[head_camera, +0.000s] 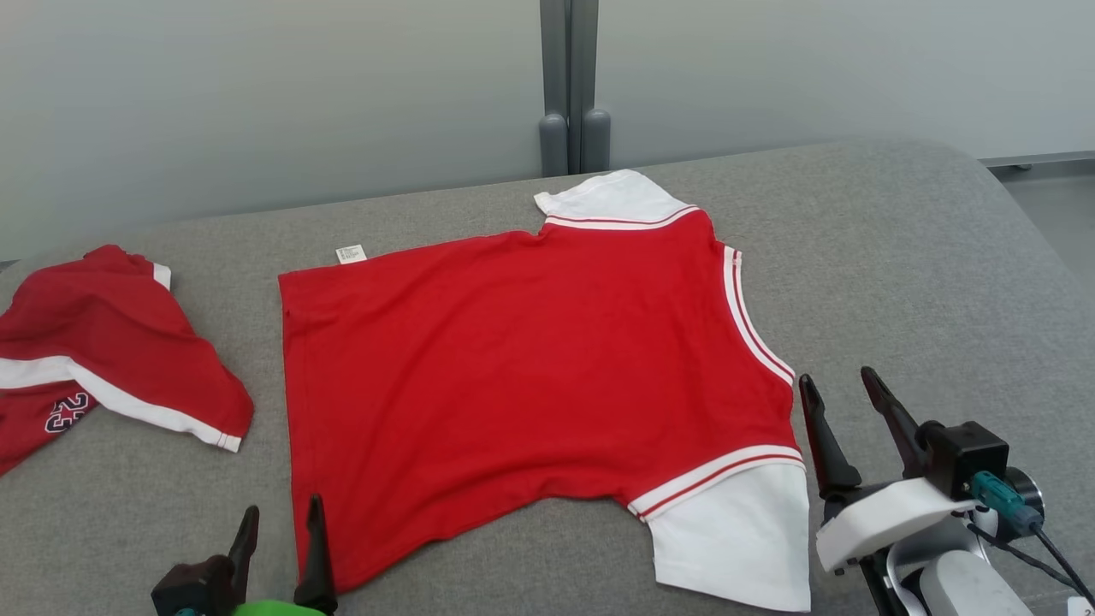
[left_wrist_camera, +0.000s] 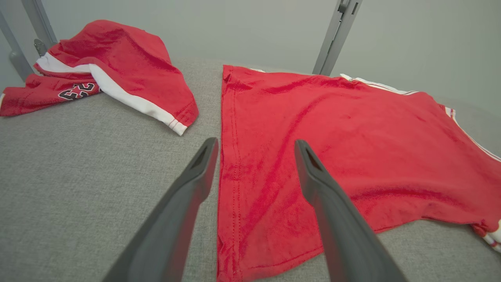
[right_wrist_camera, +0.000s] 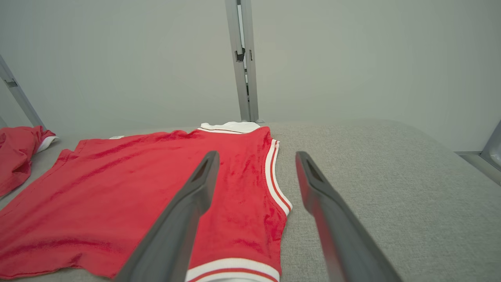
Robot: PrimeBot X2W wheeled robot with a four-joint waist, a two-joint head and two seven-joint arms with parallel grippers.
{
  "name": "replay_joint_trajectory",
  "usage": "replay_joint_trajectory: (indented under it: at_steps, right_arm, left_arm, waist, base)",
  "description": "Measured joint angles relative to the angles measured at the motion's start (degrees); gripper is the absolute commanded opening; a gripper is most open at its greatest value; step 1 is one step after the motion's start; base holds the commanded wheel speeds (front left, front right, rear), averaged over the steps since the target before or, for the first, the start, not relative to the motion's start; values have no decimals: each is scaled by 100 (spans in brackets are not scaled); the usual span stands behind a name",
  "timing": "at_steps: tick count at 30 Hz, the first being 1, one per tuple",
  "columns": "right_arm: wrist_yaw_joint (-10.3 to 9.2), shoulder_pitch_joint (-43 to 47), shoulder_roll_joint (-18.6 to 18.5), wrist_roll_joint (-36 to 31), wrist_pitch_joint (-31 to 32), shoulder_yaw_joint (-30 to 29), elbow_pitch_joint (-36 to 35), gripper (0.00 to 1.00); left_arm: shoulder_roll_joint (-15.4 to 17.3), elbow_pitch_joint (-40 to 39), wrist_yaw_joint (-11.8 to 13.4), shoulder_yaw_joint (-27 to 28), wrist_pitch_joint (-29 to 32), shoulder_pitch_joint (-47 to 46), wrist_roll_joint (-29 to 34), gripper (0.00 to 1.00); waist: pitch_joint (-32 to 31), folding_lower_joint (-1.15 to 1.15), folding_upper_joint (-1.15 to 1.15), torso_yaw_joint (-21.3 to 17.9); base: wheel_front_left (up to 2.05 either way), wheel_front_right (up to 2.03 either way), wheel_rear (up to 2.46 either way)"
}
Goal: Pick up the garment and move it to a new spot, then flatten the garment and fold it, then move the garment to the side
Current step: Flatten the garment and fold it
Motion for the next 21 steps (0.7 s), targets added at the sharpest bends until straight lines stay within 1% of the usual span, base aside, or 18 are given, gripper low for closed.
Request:
replay_joint_trajectory:
  at_steps: [4,6,9,12,17,21]
  right_arm:
    - [114,177,64,299,1,-78,151,100]
    - [187,359,160,549,1,-169,246,100]
    - [302,662,327,1010,1,-315,416,100]
    - [407,937,387,1339,2,-402,605,100]
    - [569,1076,377,1402,35,-304,826,100]
    - [681,1074,378,1393,34,-181,913,100]
  left_arm:
    - [-3,123,-7,14,89,121,-368,100]
    - [-3,138,-53,23,223,146,-567,100]
    - [-5,204,-74,-16,456,267,-665,100]
    - [-9,357,-74,-82,730,446,-711,100]
    - [-9,467,-74,-66,962,530,-1058,100]
    - [-9,453,-74,-62,1089,528,-1688,100]
  waist:
    - [-3,0,0,17]
    - [-6,0,0,30]
    - [-11,0,0,54]
    - [-17,0,0,79]
    - [-21,0,0,97]
    - [-13,0,0,83]
  base:
    - [0,0,0]
    - [0,0,0]
    - [0,0,0]
    - [0,0,0]
    - [0,0,0]
    - [0,0,0]
